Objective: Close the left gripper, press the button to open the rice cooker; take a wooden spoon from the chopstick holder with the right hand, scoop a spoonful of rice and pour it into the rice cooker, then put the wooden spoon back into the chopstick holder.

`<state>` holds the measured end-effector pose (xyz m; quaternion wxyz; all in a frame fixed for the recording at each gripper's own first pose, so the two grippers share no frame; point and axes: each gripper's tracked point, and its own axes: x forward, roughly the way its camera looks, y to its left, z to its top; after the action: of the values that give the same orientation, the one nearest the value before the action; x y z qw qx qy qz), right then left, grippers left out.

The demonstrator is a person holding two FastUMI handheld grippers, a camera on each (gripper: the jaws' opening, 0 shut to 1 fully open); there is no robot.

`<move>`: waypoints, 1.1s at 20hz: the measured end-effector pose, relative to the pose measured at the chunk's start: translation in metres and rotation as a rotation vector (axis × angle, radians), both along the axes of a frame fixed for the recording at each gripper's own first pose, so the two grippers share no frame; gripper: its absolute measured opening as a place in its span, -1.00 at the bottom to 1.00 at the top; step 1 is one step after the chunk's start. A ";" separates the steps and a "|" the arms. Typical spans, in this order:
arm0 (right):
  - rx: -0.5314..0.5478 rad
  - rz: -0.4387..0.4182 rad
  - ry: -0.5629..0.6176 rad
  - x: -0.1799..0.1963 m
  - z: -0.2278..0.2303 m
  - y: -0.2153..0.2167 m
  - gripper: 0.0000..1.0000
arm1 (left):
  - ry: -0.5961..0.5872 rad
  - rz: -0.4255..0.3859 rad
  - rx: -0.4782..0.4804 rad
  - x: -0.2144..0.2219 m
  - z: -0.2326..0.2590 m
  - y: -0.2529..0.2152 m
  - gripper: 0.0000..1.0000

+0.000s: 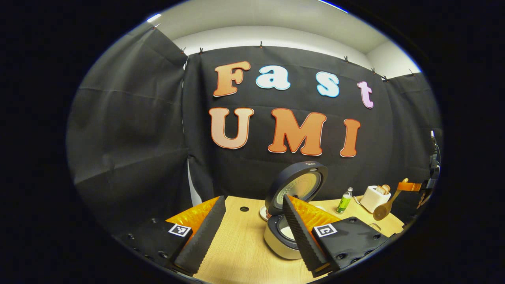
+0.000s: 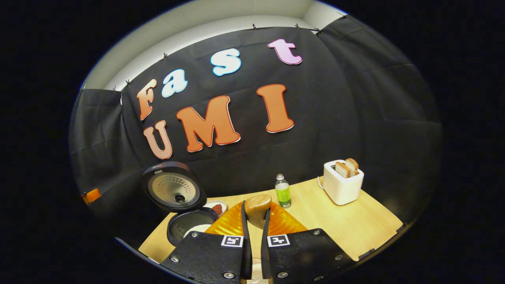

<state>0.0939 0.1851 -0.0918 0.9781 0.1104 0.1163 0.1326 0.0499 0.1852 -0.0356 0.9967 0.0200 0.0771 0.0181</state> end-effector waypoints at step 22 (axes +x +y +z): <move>0.317 -0.123 0.302 0.038 -0.170 -0.068 -0.68 | 0.075 0.082 0.095 -0.025 -0.013 -0.013 0.94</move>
<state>0.1314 0.1167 -0.2614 0.9264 0.2879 0.2320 0.0714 0.0252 0.1722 -0.0483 0.9894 0.0646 0.1142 0.0615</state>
